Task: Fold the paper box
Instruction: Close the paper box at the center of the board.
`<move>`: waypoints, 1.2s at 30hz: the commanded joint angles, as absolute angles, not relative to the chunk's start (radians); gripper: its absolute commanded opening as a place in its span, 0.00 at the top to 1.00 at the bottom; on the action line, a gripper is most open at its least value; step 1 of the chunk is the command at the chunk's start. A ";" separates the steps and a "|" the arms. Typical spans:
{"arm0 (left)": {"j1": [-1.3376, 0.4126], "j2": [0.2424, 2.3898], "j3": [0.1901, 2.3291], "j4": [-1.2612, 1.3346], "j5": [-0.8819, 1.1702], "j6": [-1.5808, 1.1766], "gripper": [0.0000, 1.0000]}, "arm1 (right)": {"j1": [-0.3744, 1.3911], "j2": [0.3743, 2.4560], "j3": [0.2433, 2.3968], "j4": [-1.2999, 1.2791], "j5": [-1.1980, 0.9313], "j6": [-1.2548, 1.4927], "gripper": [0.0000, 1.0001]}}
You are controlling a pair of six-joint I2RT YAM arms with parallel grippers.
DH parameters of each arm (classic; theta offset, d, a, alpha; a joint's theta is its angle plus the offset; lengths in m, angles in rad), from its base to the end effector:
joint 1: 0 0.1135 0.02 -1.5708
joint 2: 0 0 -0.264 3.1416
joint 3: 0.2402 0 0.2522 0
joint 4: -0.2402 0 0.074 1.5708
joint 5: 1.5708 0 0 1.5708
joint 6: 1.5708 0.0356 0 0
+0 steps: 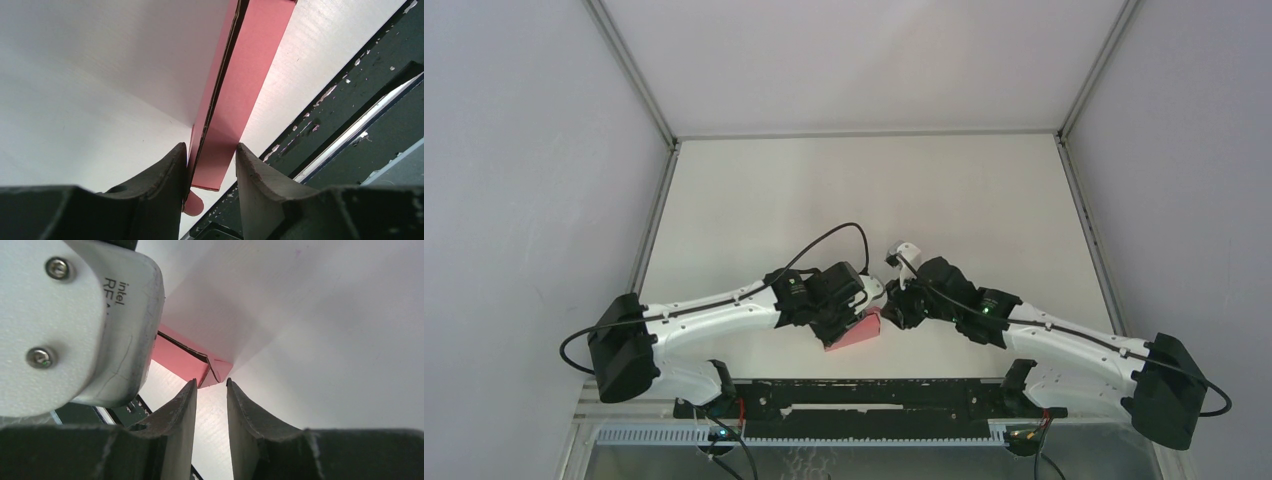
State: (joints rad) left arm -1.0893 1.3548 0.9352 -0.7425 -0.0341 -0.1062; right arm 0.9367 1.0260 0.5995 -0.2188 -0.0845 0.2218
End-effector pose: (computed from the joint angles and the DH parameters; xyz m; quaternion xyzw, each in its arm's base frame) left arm 0.1192 -0.2256 0.2258 0.4591 0.8648 -0.1004 0.1771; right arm 0.1270 0.1778 0.2267 -0.3305 0.8309 0.2758 0.3526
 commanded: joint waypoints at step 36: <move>-1.094 1.359 0.997 -0.745 -0.033 -0.092 0.59 | 0.880 0.878 0.319 0.315 -0.079 0.104 0.52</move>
State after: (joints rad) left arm -1.0889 1.3552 0.9352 -0.7483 -0.0486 -0.1051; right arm 0.9001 0.8795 0.3523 0.1692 -0.0654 0.1413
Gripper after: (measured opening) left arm 0.411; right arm 0.495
